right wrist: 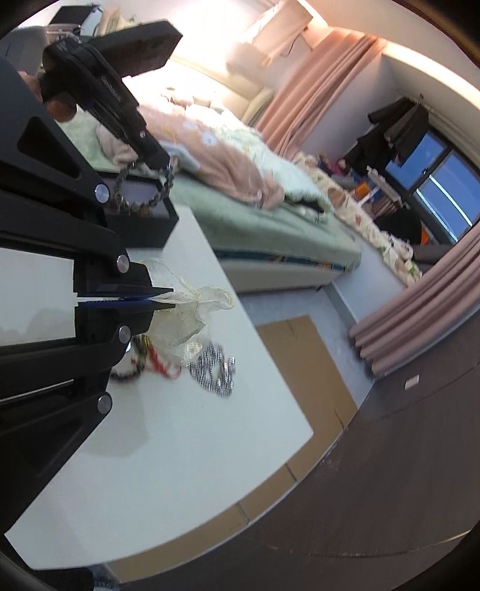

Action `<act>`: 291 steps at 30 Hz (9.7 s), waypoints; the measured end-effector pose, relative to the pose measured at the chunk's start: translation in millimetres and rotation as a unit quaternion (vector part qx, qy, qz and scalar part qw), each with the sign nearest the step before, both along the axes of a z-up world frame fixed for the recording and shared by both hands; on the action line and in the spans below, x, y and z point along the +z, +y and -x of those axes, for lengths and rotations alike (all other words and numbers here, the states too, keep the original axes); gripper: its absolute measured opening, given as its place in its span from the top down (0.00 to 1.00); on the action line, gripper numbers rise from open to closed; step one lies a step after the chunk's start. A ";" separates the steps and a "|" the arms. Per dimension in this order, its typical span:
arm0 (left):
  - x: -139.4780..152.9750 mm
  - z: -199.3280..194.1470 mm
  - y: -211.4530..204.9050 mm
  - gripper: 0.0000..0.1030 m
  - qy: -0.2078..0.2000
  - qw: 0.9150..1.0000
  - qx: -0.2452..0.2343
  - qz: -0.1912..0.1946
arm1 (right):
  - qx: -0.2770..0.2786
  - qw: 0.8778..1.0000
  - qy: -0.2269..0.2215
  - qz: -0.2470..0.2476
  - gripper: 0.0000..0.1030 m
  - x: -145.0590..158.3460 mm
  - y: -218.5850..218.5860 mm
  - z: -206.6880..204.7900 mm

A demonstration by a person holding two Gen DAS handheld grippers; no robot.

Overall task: Organize jewelry
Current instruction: 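Grasp the grey beaded bracelet with the left tool while the right tool grasps the white lace pouch, then lower both held items into the black box and open both tools, then move both open tools back to the remaining jewelry, then grasp the silver hoop bangle with the left tool while the right tool grasps the dark beaded bracelet, then carry both items into the black box and open both tools to release, then move both open tools back over the silver ring and red cord bracelet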

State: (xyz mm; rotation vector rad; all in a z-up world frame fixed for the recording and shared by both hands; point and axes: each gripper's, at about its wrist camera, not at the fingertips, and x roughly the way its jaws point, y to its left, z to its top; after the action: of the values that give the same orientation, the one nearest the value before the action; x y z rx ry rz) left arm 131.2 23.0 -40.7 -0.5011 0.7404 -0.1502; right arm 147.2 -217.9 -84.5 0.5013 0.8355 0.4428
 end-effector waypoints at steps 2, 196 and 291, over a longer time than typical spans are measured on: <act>3.4 4.1 6.6 0.90 -0.004 1.000 0.006 0.003 | 0.012 1.000 -0.013 -0.012 0.99 7.8 9.1 6.6; -0.8 5.1 90.3 0.35 0.041 0.997 0.040 0.044 | 0.146 0.985 -0.075 -0.048 0.92 21.9 130.5 11.8; -85.0 -43.0 -150.9 0.87 0.116 0.960 -0.139 -0.212 | -0.100 0.982 0.114 0.115 0.38 -29.3 -79.7 -23.3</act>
State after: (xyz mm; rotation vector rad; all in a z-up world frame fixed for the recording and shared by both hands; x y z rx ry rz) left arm 174.2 -128.0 -125.6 -0.0007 1.0416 -0.1894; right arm 170.5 -297.6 -113.8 0.4197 1.0322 0.1012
